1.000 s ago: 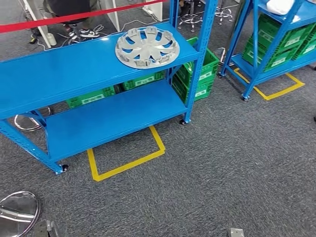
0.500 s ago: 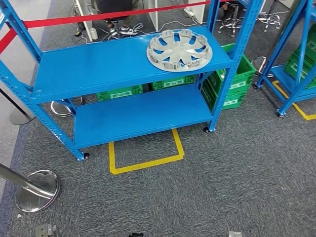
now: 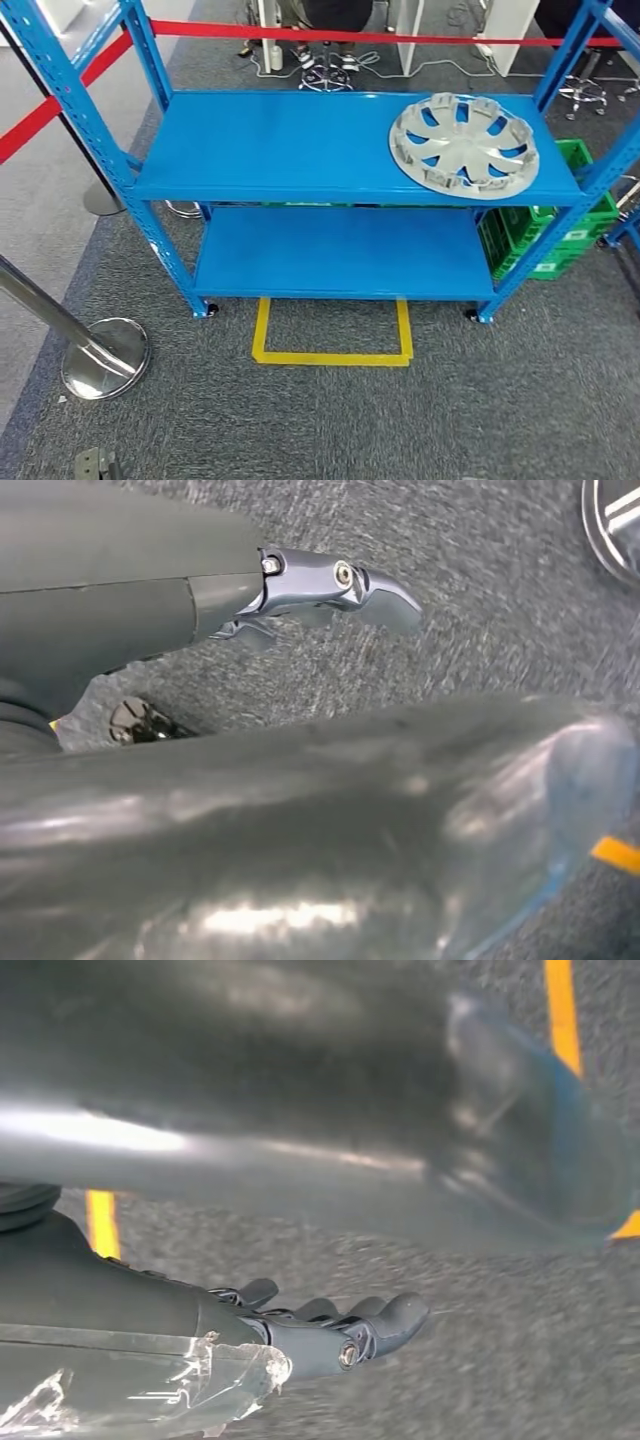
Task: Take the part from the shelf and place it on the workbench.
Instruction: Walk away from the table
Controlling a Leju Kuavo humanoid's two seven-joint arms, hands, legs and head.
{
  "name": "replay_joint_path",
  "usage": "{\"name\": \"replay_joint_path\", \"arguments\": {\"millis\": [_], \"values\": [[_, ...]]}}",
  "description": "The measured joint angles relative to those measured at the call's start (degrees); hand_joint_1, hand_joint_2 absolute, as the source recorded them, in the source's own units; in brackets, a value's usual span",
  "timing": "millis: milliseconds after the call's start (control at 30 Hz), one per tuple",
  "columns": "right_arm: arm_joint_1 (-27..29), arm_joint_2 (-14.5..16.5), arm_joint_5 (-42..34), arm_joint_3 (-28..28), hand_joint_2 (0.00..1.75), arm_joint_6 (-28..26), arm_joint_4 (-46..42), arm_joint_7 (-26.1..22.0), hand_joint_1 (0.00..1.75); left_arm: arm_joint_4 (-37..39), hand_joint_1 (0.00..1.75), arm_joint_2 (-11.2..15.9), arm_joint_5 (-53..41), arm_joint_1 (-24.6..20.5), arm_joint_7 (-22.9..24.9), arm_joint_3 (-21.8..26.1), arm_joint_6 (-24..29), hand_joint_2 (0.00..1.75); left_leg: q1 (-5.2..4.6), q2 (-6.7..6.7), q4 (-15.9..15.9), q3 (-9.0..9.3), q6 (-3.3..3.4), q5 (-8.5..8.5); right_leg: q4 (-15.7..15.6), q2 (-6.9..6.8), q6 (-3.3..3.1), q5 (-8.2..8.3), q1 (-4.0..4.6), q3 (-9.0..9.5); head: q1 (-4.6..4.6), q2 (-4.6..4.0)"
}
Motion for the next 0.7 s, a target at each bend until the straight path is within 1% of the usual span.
{"name": "replay_joint_path", "arguments": {"millis": [33, 67, 100, 133, 167, 200, 233, 267, 300, 333, 367, 400, 433, 467, 500, 533, 567, 600, 633, 667, 700], "values": [[0.18, 0.01, 0.01, -0.13, 0.0, 0.03, 0.14, -0.08, 0.0, 0.03, 0.0, 0.01, -0.19, 0.17, 0.11, -0.03, 0.14, 0.0, 0.21, -0.88, -0.03, 1.08, -0.38, -0.98, -3.25, 0.95, 0.34, 3.7, -0.37, -0.22, 0.18, 0.0], [0.38, 0.02, 0.01, -0.23, 0.0, 0.08, 0.35, -0.18, 0.0, 0.07, 0.0, 0.04, -0.45, 0.27, 0.21, -0.09, 0.38, 0.0, 0.37, -1.74, 0.31, 2.0, -0.82, -1.86, -6.29, 2.0, 0.39, 8.26, -0.73, -0.47, 0.45, -0.01], [0.6, 0.03, 0.03, -0.31, 0.0, 0.17, 0.58, -0.21, 0.0, 0.09, 0.0, 0.07, -0.74, 0.35, 0.33, -0.23, 0.74, 0.0, 0.46, -2.44, 0.47, 2.57, -1.29, -2.61, -8.32, 2.9, 0.2, 12.33, -0.94, -0.53, 0.69, -0.02], [0.76, 0.04, 0.04, -0.37, 0.0, 0.27, 0.78, -0.23, 0.0, 0.13, 0.0, 0.08, -1.06, 0.4, 0.49, -0.45, 1.19, 0.0, 0.57, -2.96, 0.52, 2.94, -1.79, -3.14, -9.3, 3.41, -0.19, 15.16, -1.02, -0.63, 0.78, -0.02], [0.71, 0.04, 0.04, -0.43, 0.0, 0.4, 0.89, -0.26, 0.0, 0.16, 0.0, 0.05, -1.43, 0.35, 0.62, -0.71, 1.61, 0.0, 0.67, -3.28, 0.83, 2.98, -2.26, -3.12, -9.36, 3.14, -0.78, 15.73, -0.87, -0.64, 0.85, -0.02], [0.55, 0.04, 0.03, -0.48, 0.0, 0.57, 0.89, -0.26, 0.0, 0.19, 0.0, 0.02, -1.79, 0.26, 0.72, -0.97, 2.03, 0.0, 0.74, -3.28, 1.62, 2.33, -2.71, -2.49, -9.37, 2.68, -1.26, 15.4, -0.82, -0.24, 0.77, -0.01], [0.37, 0.02, 0.0, -0.53, 0.0, 0.72, 0.88, -0.3, 0.0, 0.23, 0.0, -0.1, -2.2, 0.17, 0.85, -1.21, 2.4, 0.0, 0.73, -2.39, 3.57, 1.11, -3.12, -1.36, -9.73, 2.23, -1.69, 15.09, -0.85, 0.19, 0.65, 0.0], [0.19, 0.0, -0.03, -0.57, 0.0, 0.95, 0.88, -0.33, 0.0, 0.27, 0.0, -0.24, -2.52, 0.08, 0.96, -1.43, 2.65, 0.0, 0.59, -0.91, 6.48, -0.85, -3.47, -0.34, -10.3, 1.84, -2.09, 14.83, -0.9, 0.87, 0.54, 0.0], [0.07, -0.02, -0.03, -0.62, 0.0, 1.22, 0.88, -0.36, 0.0, 0.3, 0.0, -0.39, -2.73, -0.04, 1.09, -1.68, 2.84, 0.0, 0.45, 0.86, 9.89, -3.21, -3.74, -0.23, -10.95, 1.49, -2.47, 14.53, -0.93, 1.73, 0.29, 0.01], [0.04, -0.04, -0.06, -0.66, 0.0, 1.58, 0.89, -0.37, 0.0, 0.33, 0.0, -0.57, -2.85, -0.11, 1.22, -1.95, 2.92, 0.0, 0.33, 2.59, 12.91, -5.57, -3.9, -1.29, -11.39, 1.13, -2.82, 14.16, -0.82, 2.56, 0.08, 0.01], [0.05, -0.04, -0.11, -0.69, 0.0, 2.07, 0.89, -0.38, 0.0, 0.34, 0.0, -0.69, -2.88, -0.17, 1.3, -2.16, 2.93, 0.0, 0.28, 3.54, 15.14, -7.71, -3.97, -3.22, -11.67, 0.8, -3.1, 13.74, -0.71, 3.32, -0.05, 0.01], [0.08, -0.04, -0.2, -0.75, 0.0, 2.59, 0.9, -0.38, 0.0, 0.34, 0.0, -0.79, -2.9, -0.21, 1.33, -2.33, 2.94, 0.0, 0.28, 3.92, 16.42, -9.41, -3.98, -4.99, -11.8, 0.56, -3.31, 13.27, -0.63, 4.02, -0.12, 0.01], [0.1, -0.04, -0.3, -0.84, 0.0, 3.12, 0.9, -0.39, 0.0, 0.34, 0.0, -0.89, -2.92, -0.2, 1.34, -2.41, 2.94, 0.0, 0.28, 4.02, 16.52, -10.46, -3.94, -5.67, -11.83, 0.42, -3.42, 12.81, -0.59, 4.64, -0.16, 0.01], [0.11, -0.04, -0.39, -0.93, 0.0, 3.62, 0.91, -0.4, 0.0, 0.34, 0.0, -1.0, -2.93, -0.19, 1.34, -2.44, 2.92, 0.0, 0.28, 4.03, 15.24, -10.76, -3.85, -4.68, -11.84, 0.39, -3.46, 12.35, -0.57, 5.25, -0.21, 0.01], [0.08, -0.04, -0.45, -1.02, 0.0, 4.0, 0.91, -0.41, 0.0, 0.34, 0.0, -1.12, -2.94, -0.18, 1.32, -2.46, 2.86, 0.0, 0.28, 4.03, 12.69, -10.34, -3.74, -2.15, -11.84, 0.42, -3.43, 11.93, -0.56, 5.87, -0.26, 0.01], [0.05, -0.04, -0.47, -1.09, 0.0, 4.32, 0.91, -0.43, 0.0, 0.34, 0.0, -1.25, -2.95, -0.17, 1.31, -2.47, 2.77, 0.0, 0.28, 4.03, 9.16, -9.4, -3.59, 1.23, -11.86, 0.45, -3.3, 11.53, -0.56, 6.42, -0.29, 0.01], [-0.01, -0.05, -0.48, -1.14, 0.0, 4.56, 0.91, -0.43, 0.0, 0.34, 0.0, -1.39, -2.94, -0.19, 1.28, -2.48, 2.67, 0.0, 0.22, 4.04, 5.74, -8.42, -3.42, 3.7, -11.78, 0.52, -3.07, 11.15, -0.47, 6.89, -0.3, 0.01], [-0.08, -0.05, -0.48, -1.21, 0.0, 4.71, 0.91, -0.43, 0.0, 0.34, 0.0, -1.54, -2.94, -0.27, 1.25, -2.48, 2.54, 0.0, 0.17, 4.04, 3.1, -7.67, -3.22, 5.03, -11.72, 0.57, -2.76, 10.82, -0.36, 7.09, -0.39, 0.01], [-0.13, -0.07, -0.49, -1.32, 0.0, 4.82, 0.91, -0.41, 0.0, 0.33, 0.0, -1.71, -2.94, -0.31, 1.19, -2.5, 2.43, 0.0, 0.09, 4.02, 1.53, -7.29, -2.96, 5.51, -11.72, 0.62, -2.39, 10.54, -0.26, 7.04, -0.42, 0.01], [-0.17, -0.08, -0.5, -1.43, 0.0, 4.9, 0.91, -0.38, 0.0, 0.33, 0.0, -1.87, -2.94, -0.31, 1.13, -2.51, 2.31, 0.0, -0.01, 4.0, 1.07, -7.22, -2.67, 5.09, -11.81, 0.67, -2.0, 10.36, -0.18, 7.0, -0.44, 0.01], [-0.17, -0.08, -0.51, -1.54, 0.0, 4.97, 0.91, -0.34, 0.0, 0.32, 0.0, -2.03, -2.94, -0.29, 1.07, -2.53, 2.18, 0.0, -0.02, 3.99, 0.88, -7.16, -2.29, 5.13, -11.98, 0.68, -1.64, 10.22, -0.22, 6.96, -0.49, 0.01]]}}
